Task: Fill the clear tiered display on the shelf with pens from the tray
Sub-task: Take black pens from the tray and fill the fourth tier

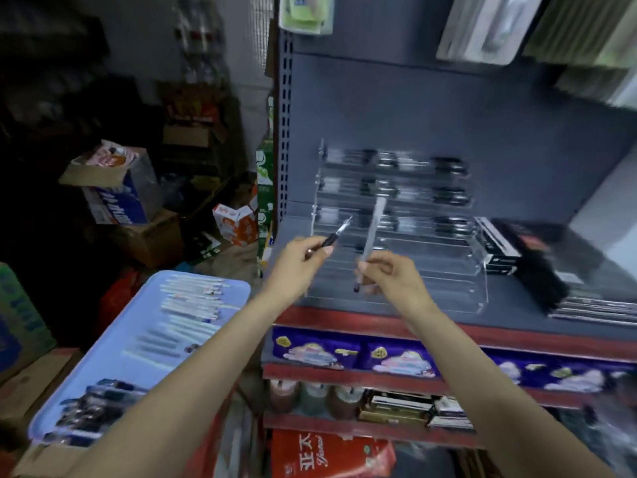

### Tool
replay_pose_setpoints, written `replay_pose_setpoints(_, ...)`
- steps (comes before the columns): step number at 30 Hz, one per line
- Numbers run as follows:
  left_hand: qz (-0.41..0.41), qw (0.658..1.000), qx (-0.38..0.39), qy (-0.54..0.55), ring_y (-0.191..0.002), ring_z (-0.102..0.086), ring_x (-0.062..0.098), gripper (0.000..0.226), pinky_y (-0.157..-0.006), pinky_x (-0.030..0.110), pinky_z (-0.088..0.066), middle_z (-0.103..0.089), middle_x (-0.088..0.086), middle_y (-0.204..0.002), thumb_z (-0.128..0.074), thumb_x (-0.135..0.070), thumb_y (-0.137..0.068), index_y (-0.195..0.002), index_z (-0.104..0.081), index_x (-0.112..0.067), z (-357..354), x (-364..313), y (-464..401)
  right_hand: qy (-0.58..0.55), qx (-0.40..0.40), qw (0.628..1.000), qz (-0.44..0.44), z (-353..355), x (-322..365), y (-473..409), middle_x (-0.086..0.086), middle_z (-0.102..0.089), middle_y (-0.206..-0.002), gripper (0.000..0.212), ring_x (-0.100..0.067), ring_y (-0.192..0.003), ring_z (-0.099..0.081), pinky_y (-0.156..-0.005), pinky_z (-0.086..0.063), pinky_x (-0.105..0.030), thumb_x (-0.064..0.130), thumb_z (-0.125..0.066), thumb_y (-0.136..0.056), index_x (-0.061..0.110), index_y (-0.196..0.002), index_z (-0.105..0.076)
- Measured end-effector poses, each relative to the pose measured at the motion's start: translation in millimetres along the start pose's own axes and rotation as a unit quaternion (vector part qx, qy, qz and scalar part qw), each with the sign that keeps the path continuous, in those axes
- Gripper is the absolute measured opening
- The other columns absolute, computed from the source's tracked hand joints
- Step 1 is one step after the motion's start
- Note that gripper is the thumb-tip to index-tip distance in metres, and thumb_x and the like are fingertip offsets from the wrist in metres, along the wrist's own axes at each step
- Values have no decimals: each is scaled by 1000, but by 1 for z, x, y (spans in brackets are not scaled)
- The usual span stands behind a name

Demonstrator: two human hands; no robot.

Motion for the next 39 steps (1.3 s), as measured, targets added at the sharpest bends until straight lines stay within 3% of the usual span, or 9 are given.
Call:
replay_pose_setpoints(4,-52,986,-10,-161,-85,-53,19,25,-73,24,-37,-58,8,-92,-60,-14,-90,-114,-65,-15,-25,-22,-18,-44,-22,999,-10,58,0,-8,-9,-67,-76,21,-9,-54,-66,-55,-54,-17,0,-61,-87,13,-95,-46)
replay_pose_setpoints(7,-44,980,-11,-193,-85,-58,15,16,-74,24,-43,-62,-1,-88,-63,-14,-87,-103,-64,-15,-33,-32,-30,-35,-37,999,1,87,3,-17,-8,-68,-76,32,-9,-56,-67,-58,-55,-18,1,-64,-85,17,-100,-41)
replay_pose_setpoints(12,-36,958,2,-285,-95,-61,20,14,-83,34,-50,-69,2,-100,-60,-16,-90,-100,-69,-15,-47,-31,-52,-37,-47,998,16,106,3,-28,-6,-69,-89,13,-17,-76,-67,-60,-55,-15,4,-49,-95,16,-90,-53)
replay_pose_setpoints(19,-30,934,85,-345,-100,-62,26,23,-87,40,-51,-66,9,-112,-50,-15,-95,-109,-68,-11,-63,-21,-69,-17,-51,998,25,115,2,-40,-3,-68,-90,10,-16,-85,-66,-73,-55,-21,10,-53,-94,8,-98,-61)
replay_pose_setpoints(23,-40,932,104,-345,-100,-56,26,30,-90,39,-45,-61,11,-105,-45,-22,-98,-102,-69,-6,-58,-8,-63,-16,-54,998,24,112,1,-44,-5,-68,-95,9,-20,-90,-66,-74,-56,-22,9,-55,-92,11,-94,-64)
replay_pose_setpoints(28,-35,912,133,-386,-99,-56,25,37,-84,37,-47,-59,7,-103,-40,-37,-98,-106,-66,-12,-52,-5,-57,-3,-54,998,27,104,1,-47,-7,-67,-91,12,-12,-79,-64,-68,-53,-22,10,-57,-92,17,-86,-65)
replay_pose_setpoints(31,-56,888,128,-438,-109,-50,22,40,-89,34,-41,-56,4,-110,-38,-42,-97,-113,-64,-17,-49,-10,-54,-4,-48,999,24,99,4,-47,-6,-67,-89,10,-12,-78,-63,-66,-51,-21,10,-56,-92,14,-91,-66)
replay_pose_setpoints(37,-84,863,113,-485,-102,-56,28,31,-77,33,-41,-58,6,-115,-39,-36,-98,-115,-51,-13,-43,-18,-49,-9,-40,999,25,90,7,-42,-2,-67,-83,13,-10,-74,-63,-65,-51,-21,9,-57,-91,17,-87,-66)
replay_pose_setpoints(39,-95,850,111,-506,-102,-57,27,30,-81,34,-40,-59,6,-116,-38,-36,-98,-114,-50,-13,-41,-20,-47,-9,-43,999,24,89,6,-40,-1,-67,-83,11,-10,-74,-63,-64,-52,-19,9,-57,-91,15,-89,-66)
Point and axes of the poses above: each hand's wrist, its own y-axis away from the middle knuckle, its own z-axis out of the back of the hand, x = y × z, the point moved 3 cm from there along -y, towards the middle knuckle
